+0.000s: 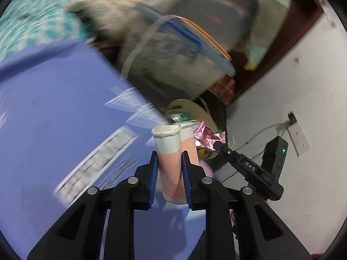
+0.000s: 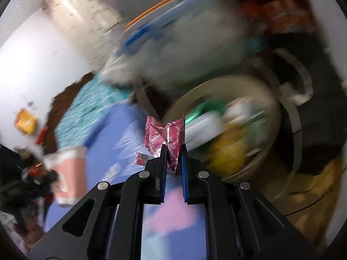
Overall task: Collect trash
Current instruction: 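Carry the cup with the left tool while the right tool carries the wrapper, releasing both into the bin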
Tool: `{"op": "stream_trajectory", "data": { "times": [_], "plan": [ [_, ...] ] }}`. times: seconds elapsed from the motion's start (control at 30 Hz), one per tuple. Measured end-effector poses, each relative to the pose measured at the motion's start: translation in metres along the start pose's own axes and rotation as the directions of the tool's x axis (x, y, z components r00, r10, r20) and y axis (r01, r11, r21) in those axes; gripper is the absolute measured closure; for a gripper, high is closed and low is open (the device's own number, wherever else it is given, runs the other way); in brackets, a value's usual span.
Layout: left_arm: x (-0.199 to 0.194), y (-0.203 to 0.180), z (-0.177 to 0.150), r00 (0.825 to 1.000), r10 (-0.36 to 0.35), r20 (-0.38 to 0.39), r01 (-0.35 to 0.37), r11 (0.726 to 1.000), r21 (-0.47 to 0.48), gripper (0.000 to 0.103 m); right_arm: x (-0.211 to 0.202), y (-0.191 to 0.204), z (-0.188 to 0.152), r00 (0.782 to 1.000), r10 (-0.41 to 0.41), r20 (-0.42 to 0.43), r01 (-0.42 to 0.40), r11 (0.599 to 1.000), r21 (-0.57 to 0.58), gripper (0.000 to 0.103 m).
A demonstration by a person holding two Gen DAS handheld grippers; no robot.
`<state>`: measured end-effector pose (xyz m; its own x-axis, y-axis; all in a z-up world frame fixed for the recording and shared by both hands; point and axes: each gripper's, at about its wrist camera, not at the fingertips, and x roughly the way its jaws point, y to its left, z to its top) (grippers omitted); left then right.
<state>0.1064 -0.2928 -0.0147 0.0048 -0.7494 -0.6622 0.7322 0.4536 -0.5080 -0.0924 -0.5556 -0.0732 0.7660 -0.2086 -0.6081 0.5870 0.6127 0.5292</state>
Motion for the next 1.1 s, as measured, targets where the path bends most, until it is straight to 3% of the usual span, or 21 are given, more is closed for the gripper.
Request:
{"op": "stream_trajectory", "data": {
  "times": [0.13, 0.3, 0.43, 0.53, 0.57, 0.63, 0.67, 0.7, 0.77, 0.83, 0.93, 1.03, 1.1],
  "plan": [
    [0.067, -0.050, 0.042, 0.998, -0.024, -0.060, 0.030, 0.995, 0.094, 0.083, -0.003, -0.034, 0.026, 0.983, -0.157, 0.091, 0.162, 0.986, -0.049, 0.089],
    [0.142, -0.083, 0.067, 0.990, -0.034, -0.138, 0.051, 0.992, 0.119, 0.083, 0.031, -0.042, 0.057, 0.966, -0.229, 0.123, 0.243, 0.963, -0.118, 0.089],
    [0.194, -0.084, 0.068, 0.976, -0.039, -0.215, 0.054, 0.996, 0.065, 0.082, 0.073, -0.038, 0.064, 0.976, -0.216, 0.009, 0.213, 0.956, -0.200, 0.088],
    [0.216, -0.075, 0.065, 0.963, -0.041, -0.268, 0.042, 0.999, 0.001, 0.077, 0.101, -0.038, 0.062, 0.967, -0.229, -0.111, 0.199, 0.953, -0.227, 0.087],
    [0.220, -0.074, 0.064, 0.961, -0.036, -0.273, 0.034, 0.999, -0.013, 0.074, 0.110, -0.039, 0.060, 0.964, -0.224, -0.146, 0.186, 0.953, -0.239, 0.087],
    [0.222, -0.068, 0.062, 0.960, -0.005, -0.278, -0.004, 0.999, -0.032, 0.053, 0.110, -0.036, 0.060, 0.965, -0.221, -0.143, 0.180, 0.950, -0.254, 0.085],
    [0.221, -0.066, 0.061, 0.962, 0.006, -0.272, -0.015, 0.999, -0.034, 0.039, 0.107, -0.034, 0.059, 0.967, -0.217, -0.135, 0.176, 0.949, -0.264, 0.075],
    [0.219, -0.064, 0.061, 0.965, 0.015, -0.260, -0.025, 0.999, -0.035, 0.037, 0.105, -0.032, 0.059, 0.969, -0.210, -0.129, 0.169, 0.948, -0.268, 0.051],
    [0.215, -0.063, 0.061, 0.967, 0.013, -0.255, -0.024, 0.999, -0.040, 0.037, 0.093, -0.027, 0.057, 0.975, -0.205, -0.086, 0.175, 0.946, -0.273, 0.022],
    [0.207, -0.062, 0.063, 0.971, 0.012, -0.238, -0.025, 0.998, -0.052, 0.034, 0.078, -0.021, 0.055, 0.979, -0.204, -0.012, 0.192, 0.936, -0.297, 0.023],
    [0.197, -0.065, 0.062, 0.976, 0.016, -0.219, -0.025, 0.999, -0.039, 0.034, 0.066, -0.015, 0.053, 0.968, -0.250, 0.033, 0.247, 0.914, -0.322, 0.025],
    [0.190, -0.069, 0.060, 0.978, 0.019, -0.209, -0.025, 0.999, -0.027, 0.034, 0.040, -0.016, 0.048, 0.962, -0.252, 0.103, 0.271, 0.920, -0.284, 0.027],
    [0.189, -0.070, 0.059, 0.979, 0.032, -0.201, -0.036, 0.999, -0.019, 0.034, 0.023, -0.014, 0.045, 0.968, -0.217, 0.127, 0.243, 0.935, -0.258, 0.028]
  ]
}}
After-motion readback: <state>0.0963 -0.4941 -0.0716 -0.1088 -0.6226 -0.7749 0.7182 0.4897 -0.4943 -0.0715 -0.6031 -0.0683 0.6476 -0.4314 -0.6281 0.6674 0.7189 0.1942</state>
